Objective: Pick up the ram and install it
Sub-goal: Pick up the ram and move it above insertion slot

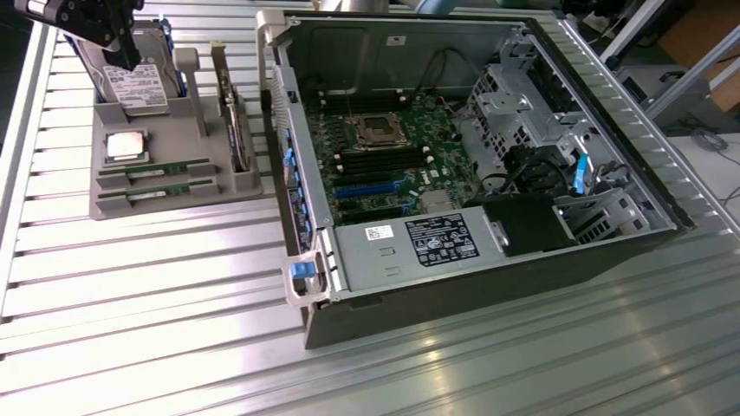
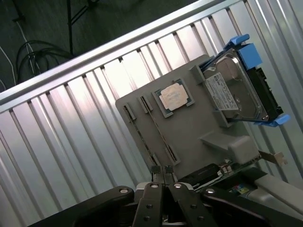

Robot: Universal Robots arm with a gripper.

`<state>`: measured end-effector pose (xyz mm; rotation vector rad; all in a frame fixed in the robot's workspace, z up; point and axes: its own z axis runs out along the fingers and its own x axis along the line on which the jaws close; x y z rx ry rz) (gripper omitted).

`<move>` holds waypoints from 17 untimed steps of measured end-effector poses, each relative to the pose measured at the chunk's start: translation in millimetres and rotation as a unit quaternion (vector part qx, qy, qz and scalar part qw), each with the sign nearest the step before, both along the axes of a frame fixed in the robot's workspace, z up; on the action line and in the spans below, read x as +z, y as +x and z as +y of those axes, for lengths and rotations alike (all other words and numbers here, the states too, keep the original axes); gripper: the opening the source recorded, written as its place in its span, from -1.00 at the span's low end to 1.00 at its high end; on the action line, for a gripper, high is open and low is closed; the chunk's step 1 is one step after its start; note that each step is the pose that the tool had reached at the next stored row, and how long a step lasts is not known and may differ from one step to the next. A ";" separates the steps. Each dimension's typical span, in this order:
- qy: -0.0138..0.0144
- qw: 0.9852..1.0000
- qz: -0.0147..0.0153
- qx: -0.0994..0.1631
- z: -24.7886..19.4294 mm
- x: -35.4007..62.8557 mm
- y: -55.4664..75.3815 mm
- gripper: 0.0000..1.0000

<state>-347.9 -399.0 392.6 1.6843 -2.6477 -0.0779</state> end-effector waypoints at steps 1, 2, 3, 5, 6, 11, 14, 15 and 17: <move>0.000 1.000 0.000 0.002 0.0 0.0 0.0 -0.79; 0.000 1.000 0.000 0.007 0.0 0.0 0.0 -0.79; 0.000 1.000 0.000 0.010 0.0 0.0 0.0 -0.79; 0.000 1.000 0.000 0.017 0.0 0.0 0.0 -0.79; 0.000 1.000 0.000 0.020 0.0 0.0 0.0 -0.79; 0.000 0.999 0.000 0.034 0.0 0.0 0.0 -0.79; 0.000 0.999 0.000 0.043 0.0 0.0 0.0 -0.79; 0.000 0.999 0.000 0.051 0.0 0.0 0.0 -0.79; 0.000 0.998 0.000 0.058 0.0 0.0 0.0 -0.79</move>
